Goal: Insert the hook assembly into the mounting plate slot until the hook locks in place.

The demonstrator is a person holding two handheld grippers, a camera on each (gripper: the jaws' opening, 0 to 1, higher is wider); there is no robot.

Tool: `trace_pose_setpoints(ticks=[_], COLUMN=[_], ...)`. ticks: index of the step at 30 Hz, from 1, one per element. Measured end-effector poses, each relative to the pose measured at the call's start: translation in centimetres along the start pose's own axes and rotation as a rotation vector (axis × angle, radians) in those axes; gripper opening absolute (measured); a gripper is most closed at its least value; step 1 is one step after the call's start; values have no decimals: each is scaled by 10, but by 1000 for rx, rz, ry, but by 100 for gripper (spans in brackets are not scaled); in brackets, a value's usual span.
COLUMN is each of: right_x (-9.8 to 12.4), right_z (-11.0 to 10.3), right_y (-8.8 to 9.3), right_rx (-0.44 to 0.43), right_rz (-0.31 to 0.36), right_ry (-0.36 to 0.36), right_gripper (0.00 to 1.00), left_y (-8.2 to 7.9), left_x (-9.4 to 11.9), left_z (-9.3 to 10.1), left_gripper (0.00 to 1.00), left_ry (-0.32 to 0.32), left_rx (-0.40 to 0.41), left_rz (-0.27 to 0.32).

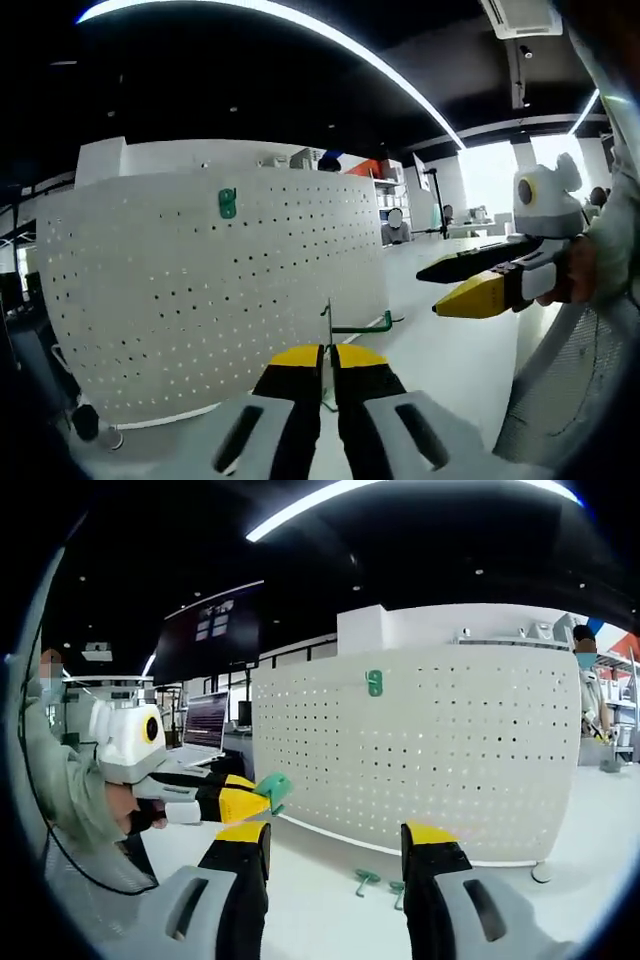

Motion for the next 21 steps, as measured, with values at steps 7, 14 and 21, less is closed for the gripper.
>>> trace_pose_setpoints(ticks=[7, 14, 21], right_x=[3, 3, -3], right_z=[-2, -11, -21], right_y=[-8, -23, -38], right_rx=[-6, -39, -69], right_rz=[26, 56, 93], right_ry=[-5, -24, -52], right_gripper=[50, 48, 45], left_y=[-1, 2, -1], left_x=[5, 7, 10], left_z=[-5, -7, -9], left_gripper=[4, 4, 4], left_ry=[-29, -50, -60], left_rx=[34, 65, 83], left_rz=[42, 57, 85])
Point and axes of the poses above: the point that each gripper's makers call its tool centre point, and the gripper's own axes: x roughly backward along the fingers, z roughly to its right, y roughly out of its underside, the point moved 9 cm from there along x, roughly backward along the fingers, and after that the axes turned 11 degrees about -x, right-handed, at the moved point
